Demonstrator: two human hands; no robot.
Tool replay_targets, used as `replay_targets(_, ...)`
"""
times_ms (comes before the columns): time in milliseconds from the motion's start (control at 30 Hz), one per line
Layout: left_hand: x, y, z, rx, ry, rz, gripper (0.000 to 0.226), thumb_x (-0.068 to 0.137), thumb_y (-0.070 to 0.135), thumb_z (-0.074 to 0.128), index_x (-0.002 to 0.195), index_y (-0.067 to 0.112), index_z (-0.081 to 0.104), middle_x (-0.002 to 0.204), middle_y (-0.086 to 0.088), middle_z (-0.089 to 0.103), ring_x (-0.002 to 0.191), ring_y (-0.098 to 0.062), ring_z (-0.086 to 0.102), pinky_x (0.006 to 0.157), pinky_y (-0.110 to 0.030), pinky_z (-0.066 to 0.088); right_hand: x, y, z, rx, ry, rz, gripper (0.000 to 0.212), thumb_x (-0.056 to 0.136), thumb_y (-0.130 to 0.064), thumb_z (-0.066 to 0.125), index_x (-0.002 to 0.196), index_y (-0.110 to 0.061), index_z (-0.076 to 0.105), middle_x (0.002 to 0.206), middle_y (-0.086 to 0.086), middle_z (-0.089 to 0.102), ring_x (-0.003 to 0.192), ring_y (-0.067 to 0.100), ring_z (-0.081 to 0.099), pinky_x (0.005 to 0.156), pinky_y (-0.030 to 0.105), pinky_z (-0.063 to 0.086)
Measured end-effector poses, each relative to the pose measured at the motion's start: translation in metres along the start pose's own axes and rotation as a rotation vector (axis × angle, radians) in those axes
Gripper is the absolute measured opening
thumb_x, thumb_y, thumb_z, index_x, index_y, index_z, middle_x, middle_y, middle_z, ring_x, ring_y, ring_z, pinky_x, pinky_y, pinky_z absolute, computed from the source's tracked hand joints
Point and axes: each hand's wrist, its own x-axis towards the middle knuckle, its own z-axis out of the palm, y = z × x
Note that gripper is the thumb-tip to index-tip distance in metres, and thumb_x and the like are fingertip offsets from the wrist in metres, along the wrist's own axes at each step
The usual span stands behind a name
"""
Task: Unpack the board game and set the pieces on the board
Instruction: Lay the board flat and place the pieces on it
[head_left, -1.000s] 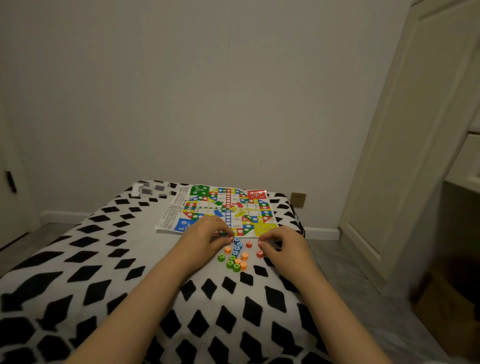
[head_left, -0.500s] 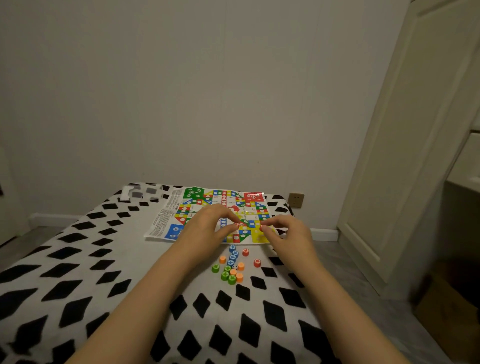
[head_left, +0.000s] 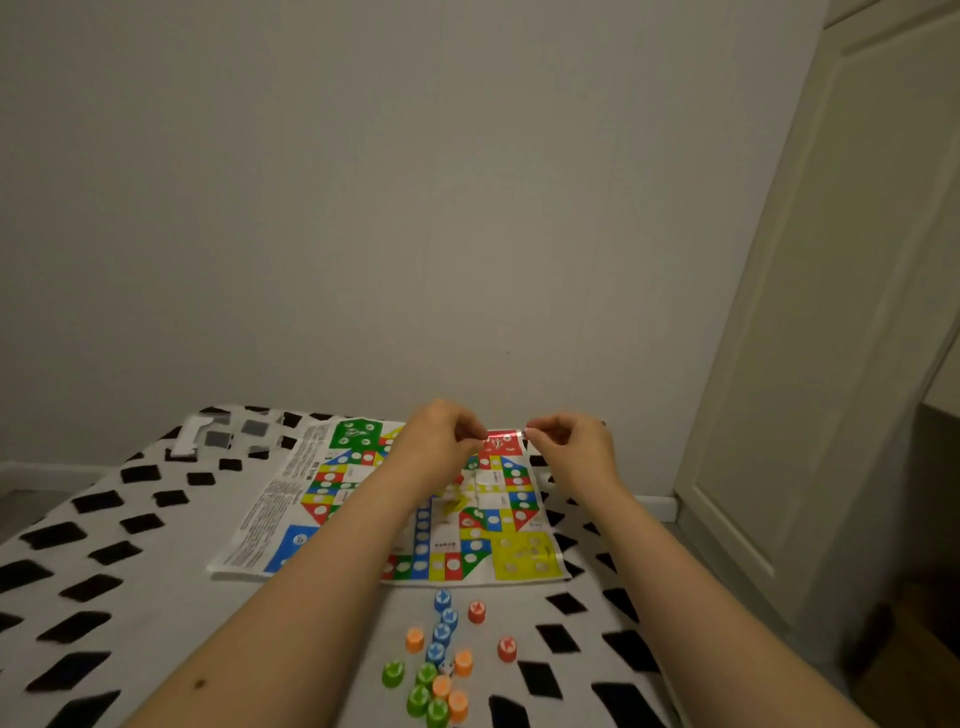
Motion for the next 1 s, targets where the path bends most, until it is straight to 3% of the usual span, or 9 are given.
replay_targets(133,0.028,-0.010,0.013,0.019,0.008,-0.011,0.014,0.087,0.019,0.061,0.100,0.017,0.067,0.102,-0.001,0.069,0.092,-0.014,0.064,0.086,-0.036,0.055,0.025,0.008,0.016,0.001,-0.037,0.015,0.019,0.090,-0.021,0.059,0.106,-0.012,0.065,0.103,0.002,0.066,0.073,0.000,0.057,0.053,0.010,0.040)
replay_targets(267,0.044,-0.018,0.024,0.035,0.068,0.001,0.008,0.086,0.019,0.062,0.093,0.020,0.064,0.094,0.001,0.066,0.086,-0.013,0.062,0.082,-0.036,0.055,0.036,0.014,0.033,-0.021,-0.008,-0.001,0.018,0.090,-0.023,0.058,0.103,-0.014,0.067,0.105,0.002,0.067,0.085,0.009,0.059,0.064,0.018,0.047)
replay_targets(467,0.045,-0.026,0.038,0.068,0.125,0.069,0.009,0.087,0.019,0.057,0.092,0.018,0.065,0.095,0.002,0.067,0.087,-0.013,0.062,0.077,-0.034,0.055,0.031,0.027,0.036,0.064,0.053,0.011,0.019,0.091,-0.022,0.057,0.105,-0.014,0.066,0.105,0.003,0.067,0.087,0.011,0.061,0.076,0.030,0.054)
replay_targets(700,0.043,-0.034,0.049,0.074,0.127,0.051,0.006,0.088,0.022,0.060,0.092,0.020,0.064,0.097,0.002,0.067,0.086,-0.012,0.063,0.076,-0.030,0.055,0.029,0.033,0.038,0.007,0.022,0.028,0.020,0.093,-0.024,0.054,0.108,-0.016,0.063,0.102,-0.001,0.065,0.076,0.004,0.059,0.061,0.015,0.047)
replay_targets(1000,0.041,-0.034,0.050,0.116,0.127,0.059,0.009,0.089,0.023,0.059,0.094,0.020,0.065,0.099,0.002,0.067,0.089,-0.012,0.062,0.076,-0.025,0.052,0.028,0.033,0.037,-0.057,-0.005,0.034,0.020,0.092,-0.021,0.055,0.110,-0.014,0.063,0.106,0.002,0.067,0.077,0.007,0.059,0.061,0.016,0.046)
